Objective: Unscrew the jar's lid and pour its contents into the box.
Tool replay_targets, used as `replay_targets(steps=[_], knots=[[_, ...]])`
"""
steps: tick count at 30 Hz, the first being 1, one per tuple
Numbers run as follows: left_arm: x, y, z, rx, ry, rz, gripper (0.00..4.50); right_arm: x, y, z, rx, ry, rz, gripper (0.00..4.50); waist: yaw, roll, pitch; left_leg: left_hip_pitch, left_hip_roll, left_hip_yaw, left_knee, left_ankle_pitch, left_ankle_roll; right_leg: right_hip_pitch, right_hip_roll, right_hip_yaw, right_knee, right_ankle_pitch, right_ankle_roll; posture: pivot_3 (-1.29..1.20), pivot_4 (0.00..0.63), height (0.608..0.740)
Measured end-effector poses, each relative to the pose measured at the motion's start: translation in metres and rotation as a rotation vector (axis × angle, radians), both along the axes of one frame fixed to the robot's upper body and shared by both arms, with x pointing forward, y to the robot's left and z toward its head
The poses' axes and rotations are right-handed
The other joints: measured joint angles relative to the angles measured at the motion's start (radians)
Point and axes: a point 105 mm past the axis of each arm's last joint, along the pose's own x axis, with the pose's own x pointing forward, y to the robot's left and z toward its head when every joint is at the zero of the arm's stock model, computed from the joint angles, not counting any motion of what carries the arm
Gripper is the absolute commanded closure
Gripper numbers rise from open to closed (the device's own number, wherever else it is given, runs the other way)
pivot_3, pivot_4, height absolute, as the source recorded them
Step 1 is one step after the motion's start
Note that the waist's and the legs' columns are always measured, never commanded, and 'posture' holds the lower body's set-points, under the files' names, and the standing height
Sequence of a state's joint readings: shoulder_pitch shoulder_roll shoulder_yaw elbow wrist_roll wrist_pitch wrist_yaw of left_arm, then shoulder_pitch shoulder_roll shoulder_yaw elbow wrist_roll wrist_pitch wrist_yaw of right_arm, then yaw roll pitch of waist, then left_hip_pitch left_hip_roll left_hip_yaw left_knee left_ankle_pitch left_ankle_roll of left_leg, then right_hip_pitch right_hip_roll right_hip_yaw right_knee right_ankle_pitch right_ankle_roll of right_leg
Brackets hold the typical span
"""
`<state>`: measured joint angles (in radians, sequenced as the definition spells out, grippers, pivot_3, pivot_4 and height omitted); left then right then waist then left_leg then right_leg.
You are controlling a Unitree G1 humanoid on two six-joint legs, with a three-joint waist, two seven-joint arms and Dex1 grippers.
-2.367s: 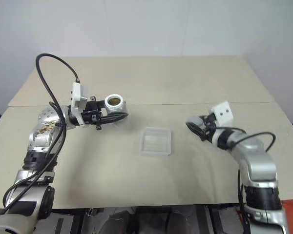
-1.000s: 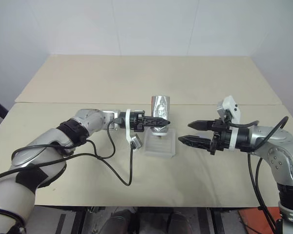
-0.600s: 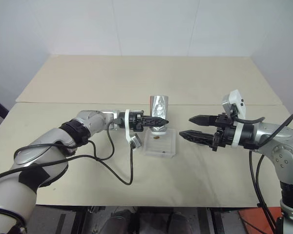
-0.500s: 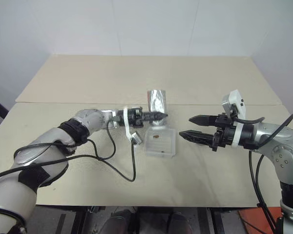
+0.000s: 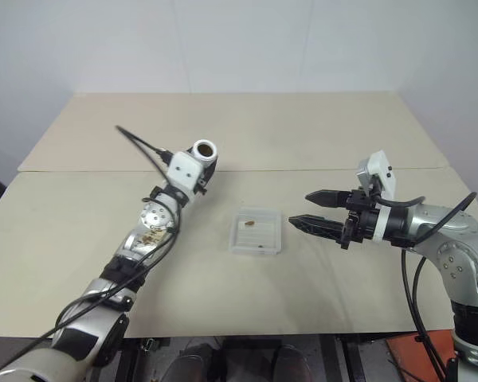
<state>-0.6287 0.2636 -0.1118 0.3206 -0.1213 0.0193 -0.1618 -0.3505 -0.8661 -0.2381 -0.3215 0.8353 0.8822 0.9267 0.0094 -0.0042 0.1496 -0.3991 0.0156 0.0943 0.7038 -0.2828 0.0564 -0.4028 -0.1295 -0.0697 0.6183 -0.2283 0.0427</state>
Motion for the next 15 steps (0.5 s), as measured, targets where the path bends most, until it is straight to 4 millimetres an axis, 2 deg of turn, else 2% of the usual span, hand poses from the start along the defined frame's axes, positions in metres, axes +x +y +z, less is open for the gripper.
replay_targets(steps=[4,7,9,15], knots=[[-0.01,0.013,-0.002,-0.089,0.069,0.011,2.44,-0.001,0.002,-0.002,0.002,0.002,-0.002,0.02,0.002,0.0,0.0,0.001,0.0,0.0,0.0,0.0,0.0,0.001,0.0,0.001,0.0,0.0,0.0,0.0,0.15,0.74],[-0.021,0.017,-0.021,-0.116,0.129,-0.011,2.44,-0.001,0.002,-0.002,0.0,0.0,-0.003,0.02,0.002,0.0,0.0,0.001,0.0,0.0,0.0,0.0,0.0,0.001,0.0,0.001,0.0,0.0,0.0,0.0,0.15,0.74],[-0.028,0.018,-0.036,-0.137,0.167,-0.034,2.44,-0.001,0.002,-0.002,0.0,-0.001,-0.004,0.02,0.004,0.0,0.0,0.001,0.0,0.0,0.0,0.0,0.0,0.001,0.0,0.001,0.0,0.0,0.0,0.0,0.15,0.74],[-0.036,0.011,-0.041,-0.152,0.132,-0.086,2.44,-0.001,0.003,-0.001,0.001,-0.006,0.0,0.02,0.011,0.0,0.0,0.001,0.0,0.0,0.0,0.0,0.0,0.002,0.0,0.001,-0.001,0.0,-0.001,0.0,0.15,0.74]])
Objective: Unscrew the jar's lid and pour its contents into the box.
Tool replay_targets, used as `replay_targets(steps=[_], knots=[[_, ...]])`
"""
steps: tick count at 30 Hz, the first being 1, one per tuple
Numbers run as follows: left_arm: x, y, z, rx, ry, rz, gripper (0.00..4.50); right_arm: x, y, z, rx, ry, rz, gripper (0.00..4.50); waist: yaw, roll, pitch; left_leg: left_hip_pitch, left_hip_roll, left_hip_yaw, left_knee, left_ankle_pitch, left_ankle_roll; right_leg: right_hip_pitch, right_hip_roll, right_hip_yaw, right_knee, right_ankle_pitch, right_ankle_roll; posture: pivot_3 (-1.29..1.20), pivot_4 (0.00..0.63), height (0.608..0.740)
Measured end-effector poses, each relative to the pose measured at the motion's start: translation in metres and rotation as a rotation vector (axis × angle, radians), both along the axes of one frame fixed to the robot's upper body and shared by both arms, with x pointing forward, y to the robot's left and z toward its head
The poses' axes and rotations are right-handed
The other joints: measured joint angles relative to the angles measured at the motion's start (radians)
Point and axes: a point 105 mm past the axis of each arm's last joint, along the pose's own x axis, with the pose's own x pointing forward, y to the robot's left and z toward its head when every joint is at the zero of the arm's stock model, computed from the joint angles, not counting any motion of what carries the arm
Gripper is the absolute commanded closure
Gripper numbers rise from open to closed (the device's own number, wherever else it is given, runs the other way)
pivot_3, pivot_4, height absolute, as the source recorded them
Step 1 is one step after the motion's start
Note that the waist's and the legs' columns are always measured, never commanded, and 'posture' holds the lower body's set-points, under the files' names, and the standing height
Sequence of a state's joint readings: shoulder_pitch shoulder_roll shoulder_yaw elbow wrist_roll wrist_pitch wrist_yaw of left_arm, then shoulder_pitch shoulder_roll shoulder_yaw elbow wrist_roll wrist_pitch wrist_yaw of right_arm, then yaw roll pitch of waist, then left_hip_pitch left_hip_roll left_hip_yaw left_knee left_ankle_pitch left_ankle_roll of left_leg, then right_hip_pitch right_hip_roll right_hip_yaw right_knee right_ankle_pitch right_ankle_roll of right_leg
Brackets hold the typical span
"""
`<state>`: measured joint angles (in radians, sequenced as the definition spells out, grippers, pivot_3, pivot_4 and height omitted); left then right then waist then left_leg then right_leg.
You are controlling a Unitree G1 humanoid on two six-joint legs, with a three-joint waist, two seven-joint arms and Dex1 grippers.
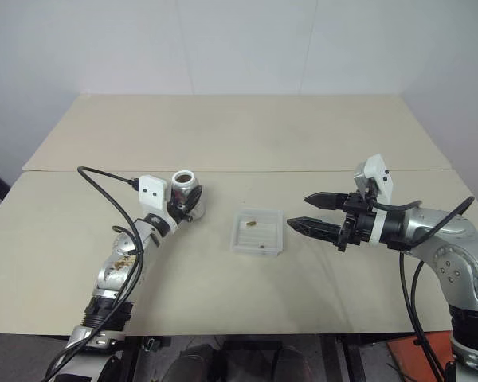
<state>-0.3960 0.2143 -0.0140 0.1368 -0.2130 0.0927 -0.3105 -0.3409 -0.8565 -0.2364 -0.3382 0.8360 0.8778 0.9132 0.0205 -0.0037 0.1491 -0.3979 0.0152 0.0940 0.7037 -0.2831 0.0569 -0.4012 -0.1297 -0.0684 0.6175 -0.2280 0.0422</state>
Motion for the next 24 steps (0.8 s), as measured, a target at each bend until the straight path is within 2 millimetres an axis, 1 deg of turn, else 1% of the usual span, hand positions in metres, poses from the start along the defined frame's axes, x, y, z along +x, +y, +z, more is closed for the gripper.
replay_targets(steps=[1,3,4,5,9,11,14,18,21,24], knots=[[0.0,0.0,0.0,0.01,-0.004,-0.001,2.44,0.0,0.0,0.0,0.0,-0.001,0.0,0.02,0.0,0.0,0.0,0.0,0.0,0.0,0.0,0.0,0.0,0.0,0.0,0.0,0.0,0.0,0.0,0.0,0.15,0.74],[-0.001,-0.001,-0.001,0.028,-0.013,-0.006,1.74,0.0,0.0,0.0,0.0,-0.003,0.001,0.0,0.0,0.0,0.0,0.0,0.0,0.0,0.0,0.0,0.0,0.0,0.0,0.0,0.0,0.0,0.0,0.0,0.15,0.74],[-0.001,-0.002,-0.001,0.035,-0.013,-0.008,1.57,0.0,0.0,0.0,0.0,-0.003,0.002,0.0,0.0,0.0,0.0,0.0,0.0,0.0,0.0,0.0,0.0,0.0,0.0,0.0,0.0,0.0,0.0,0.0,0.15,0.74],[-0.002,-0.002,-0.003,0.042,-0.009,-0.013,1.18,0.0,0.001,0.001,0.0,-0.004,0.003,0.0,0.0,0.0,0.0,0.0,0.0,0.0,0.0,0.0,0.0,0.0,0.0,0.0,0.0,0.0,0.0,0.0,0.15,0.74],[-0.005,0.002,-0.011,0.076,0.013,-0.014,0.03,0.0,0.001,0.001,-0.002,-0.008,0.005,0.0,-0.003,0.0,0.0,0.0,0.0,0.0,0.0,0.0,0.0,0.0,0.0,0.0,0.0,0.0,0.0,0.0,0.15,0.74],[-0.008,0.008,-0.01,0.096,0.013,-0.012,0.03,0.0,0.001,0.001,-0.002,-0.014,0.006,0.0,-0.005,0.0,0.0,0.0,0.001,0.0,-0.001,0.0,0.0,-0.001,0.0,0.0,0.0,0.0,0.0,0.0,0.15,0.74],[-0.015,0.014,-0.002,0.134,0.002,-0.029,0.03,0.0,0.002,0.002,-0.002,-0.025,0.005,0.0,-0.007,0.0,0.0,0.0,0.001,-0.001,-0.001,0.0,0.001,-0.001,0.0,0.0,0.0,0.0,0.0,0.0,0.15,0.74],[-0.033,0.031,0.003,0.223,0.036,-0.105,0.03,-0.001,0.003,0.003,-0.003,-0.033,0.013,0.0,-0.01,0.0,0.0,0.0,0.002,0.0,-0.002,0.0,0.0,-0.002,0.0,0.001,0.0,0.0,0.0,0.0,0.15,0.74],[-0.044,0.045,0.013,0.274,0.057,-0.148,0.03,-0.003,0.004,0.004,-0.01,-0.042,0.02,0.0,-0.009,0.0,0.0,0.0,0.002,0.0,-0.002,0.0,0.0,-0.001,0.0,0.001,0.0,0.0,0.0,0.0,0.15,0.74],[-0.066,0.063,0.028,0.305,0.116,-0.284,0.03,-0.005,0.001,0.004,-0.02,-0.045,0.027,0.0,-0.01,0.0,0.0,0.0,0.002,0.0,-0.003,0.0,0.0,-0.002,0.0,0.001,-0.001,0.0,0.0,0.0,0.15,0.74]])
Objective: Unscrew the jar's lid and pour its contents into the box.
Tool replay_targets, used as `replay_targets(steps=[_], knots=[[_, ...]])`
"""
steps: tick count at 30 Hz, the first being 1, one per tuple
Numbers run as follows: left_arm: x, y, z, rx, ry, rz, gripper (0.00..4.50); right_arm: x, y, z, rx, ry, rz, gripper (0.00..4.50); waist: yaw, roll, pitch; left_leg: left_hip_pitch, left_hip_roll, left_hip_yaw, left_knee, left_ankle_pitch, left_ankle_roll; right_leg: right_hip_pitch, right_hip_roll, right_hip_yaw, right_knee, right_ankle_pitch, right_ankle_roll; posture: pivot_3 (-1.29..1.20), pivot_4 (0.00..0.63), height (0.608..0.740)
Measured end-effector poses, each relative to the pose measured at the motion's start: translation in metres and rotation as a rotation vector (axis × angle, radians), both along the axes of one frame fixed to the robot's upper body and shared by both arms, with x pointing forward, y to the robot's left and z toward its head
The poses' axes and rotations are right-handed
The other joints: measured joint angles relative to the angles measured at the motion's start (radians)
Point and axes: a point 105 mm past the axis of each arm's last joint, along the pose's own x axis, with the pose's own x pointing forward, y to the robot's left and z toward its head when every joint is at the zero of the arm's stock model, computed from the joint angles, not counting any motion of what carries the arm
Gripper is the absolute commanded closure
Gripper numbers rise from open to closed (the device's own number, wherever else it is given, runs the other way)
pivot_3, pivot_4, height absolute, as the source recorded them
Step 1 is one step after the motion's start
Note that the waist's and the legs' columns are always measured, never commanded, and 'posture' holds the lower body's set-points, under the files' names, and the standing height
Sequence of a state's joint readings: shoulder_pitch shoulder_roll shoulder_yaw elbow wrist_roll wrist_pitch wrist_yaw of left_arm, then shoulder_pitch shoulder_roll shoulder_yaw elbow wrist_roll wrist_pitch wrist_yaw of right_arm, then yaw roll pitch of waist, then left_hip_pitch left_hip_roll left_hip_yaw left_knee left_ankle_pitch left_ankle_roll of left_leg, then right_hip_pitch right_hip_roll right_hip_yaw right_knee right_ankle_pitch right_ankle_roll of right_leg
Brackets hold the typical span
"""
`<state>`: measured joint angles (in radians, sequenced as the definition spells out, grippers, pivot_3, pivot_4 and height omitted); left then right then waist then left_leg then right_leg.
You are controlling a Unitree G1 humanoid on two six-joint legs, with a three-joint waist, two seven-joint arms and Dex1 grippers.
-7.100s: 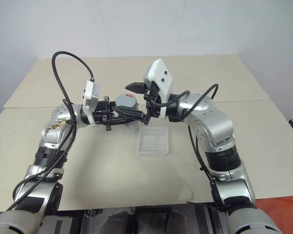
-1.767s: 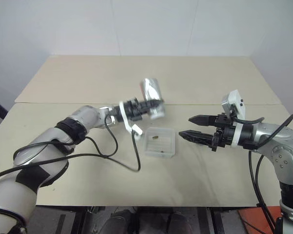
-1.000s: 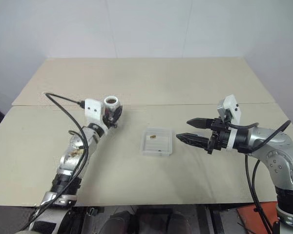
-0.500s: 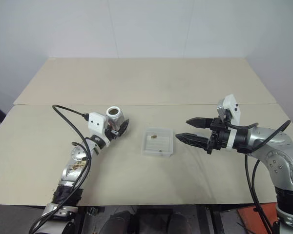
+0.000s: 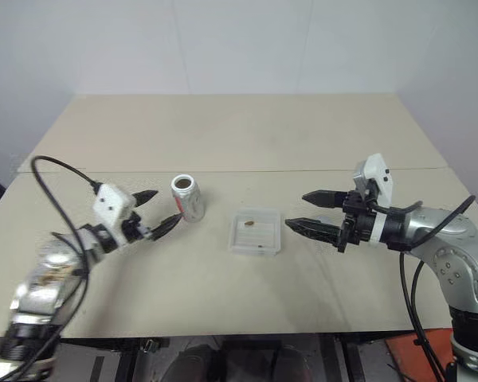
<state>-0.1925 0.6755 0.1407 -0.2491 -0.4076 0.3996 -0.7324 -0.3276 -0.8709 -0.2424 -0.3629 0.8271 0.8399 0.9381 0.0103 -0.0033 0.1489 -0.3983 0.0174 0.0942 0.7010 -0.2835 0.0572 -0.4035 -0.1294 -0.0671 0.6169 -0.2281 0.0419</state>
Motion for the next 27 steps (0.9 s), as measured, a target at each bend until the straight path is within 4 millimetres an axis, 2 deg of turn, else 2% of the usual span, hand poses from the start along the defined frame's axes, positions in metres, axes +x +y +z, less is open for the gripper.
replay_targets(steps=[4,8,19,27], knots=[[-0.022,0.007,0.027,-0.012,0.021,-0.202,0.03,-0.001,-0.004,-0.001,-0.029,-0.011,0.0,0.0,0.005,0.0,0.0,0.0,-0.001,0.0,0.0,0.0,0.0,0.001,0.0,-0.001,-0.002,0.0,0.0,0.0,0.15,0.74],[-0.03,0.01,0.041,-0.003,0.007,-0.329,0.03,0.0,-0.012,0.0,-0.065,-0.015,-0.011,0.0,0.002,0.0,0.0,0.001,-0.001,0.001,-0.001,0.0,0.0,0.001,0.0,-0.001,-0.002,0.0,0.0,0.0,0.15,0.74],[-0.04,0.006,0.051,-0.013,-0.001,-0.446,0.03,-0.002,-0.021,-0.001,-0.111,-0.023,-0.013,0.0,0.001,0.0,0.0,0.0,-0.001,0.001,-0.002,0.0,0.0,0.001,0.0,0.0,-0.002,0.0,0.0,0.0,0.15,0.74],[-0.049,0.006,0.054,-0.001,0.004,-0.452,0.03,-0.002,-0.027,-0.002,-0.128,-0.074,-0.032,0.0,0.001,0.0,0.0,0.001,-0.001,0.001,-0.002,0.0,0.0,0.001,0.001,0.0,-0.003,0.0,0.0,0.0,0.15,0.74]])
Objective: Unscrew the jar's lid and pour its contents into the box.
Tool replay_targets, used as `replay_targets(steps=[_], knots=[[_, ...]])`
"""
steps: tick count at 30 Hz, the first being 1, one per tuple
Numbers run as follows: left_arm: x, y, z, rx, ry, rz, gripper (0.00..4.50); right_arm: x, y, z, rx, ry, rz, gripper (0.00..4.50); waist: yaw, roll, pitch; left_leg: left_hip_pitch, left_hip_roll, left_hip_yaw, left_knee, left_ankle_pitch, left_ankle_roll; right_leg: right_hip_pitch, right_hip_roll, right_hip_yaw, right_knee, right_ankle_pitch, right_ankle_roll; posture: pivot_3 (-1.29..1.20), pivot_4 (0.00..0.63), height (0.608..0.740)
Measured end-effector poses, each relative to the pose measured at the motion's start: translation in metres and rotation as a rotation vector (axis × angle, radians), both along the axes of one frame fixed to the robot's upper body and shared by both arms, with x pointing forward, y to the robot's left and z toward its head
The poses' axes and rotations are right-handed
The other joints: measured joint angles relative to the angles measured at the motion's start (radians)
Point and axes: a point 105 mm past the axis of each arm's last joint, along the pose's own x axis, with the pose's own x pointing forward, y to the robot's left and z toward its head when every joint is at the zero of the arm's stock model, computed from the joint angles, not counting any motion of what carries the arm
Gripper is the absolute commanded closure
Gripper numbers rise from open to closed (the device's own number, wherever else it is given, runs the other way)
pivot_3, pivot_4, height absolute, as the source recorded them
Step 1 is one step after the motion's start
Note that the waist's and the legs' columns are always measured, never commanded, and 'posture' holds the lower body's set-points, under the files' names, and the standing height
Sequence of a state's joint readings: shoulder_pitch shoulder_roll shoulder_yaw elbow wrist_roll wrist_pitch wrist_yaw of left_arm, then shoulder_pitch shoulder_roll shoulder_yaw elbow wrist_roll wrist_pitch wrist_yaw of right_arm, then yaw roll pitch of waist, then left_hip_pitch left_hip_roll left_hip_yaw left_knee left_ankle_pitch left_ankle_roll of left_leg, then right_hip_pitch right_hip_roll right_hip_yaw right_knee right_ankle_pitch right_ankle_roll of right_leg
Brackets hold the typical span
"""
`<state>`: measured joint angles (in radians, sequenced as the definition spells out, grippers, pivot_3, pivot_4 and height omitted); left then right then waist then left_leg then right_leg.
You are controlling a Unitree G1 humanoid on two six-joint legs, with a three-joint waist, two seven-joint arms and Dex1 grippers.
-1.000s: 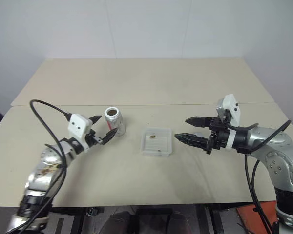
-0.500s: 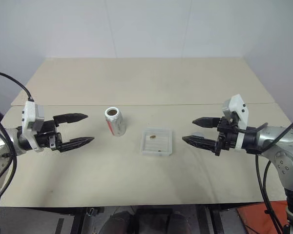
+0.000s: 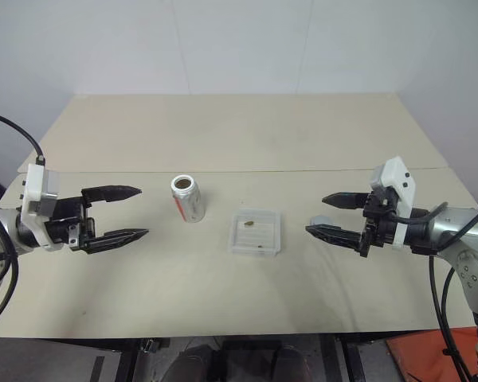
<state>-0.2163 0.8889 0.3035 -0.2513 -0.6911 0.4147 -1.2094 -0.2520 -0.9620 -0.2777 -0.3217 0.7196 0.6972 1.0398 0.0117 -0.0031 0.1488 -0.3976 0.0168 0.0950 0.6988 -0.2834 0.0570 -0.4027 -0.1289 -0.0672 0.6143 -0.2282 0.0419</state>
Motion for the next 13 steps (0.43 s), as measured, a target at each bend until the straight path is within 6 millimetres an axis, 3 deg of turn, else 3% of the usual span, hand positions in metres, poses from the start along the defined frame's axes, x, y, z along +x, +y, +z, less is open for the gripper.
replay_targets(steps=[13], knots=[[-0.0017,-0.0029,0.0021,-0.014,0.001,-0.011,0.03,-0.0026,-0.0062,0.0013,0.034,-0.018,-0.001,0.0,0.0,0.0,0.0,0.0,0.0,0.0,0.0,0.0,0.0,0.0,0.0,0.0,0.0,0.0,0.0,0.0,0.15,0.74]])
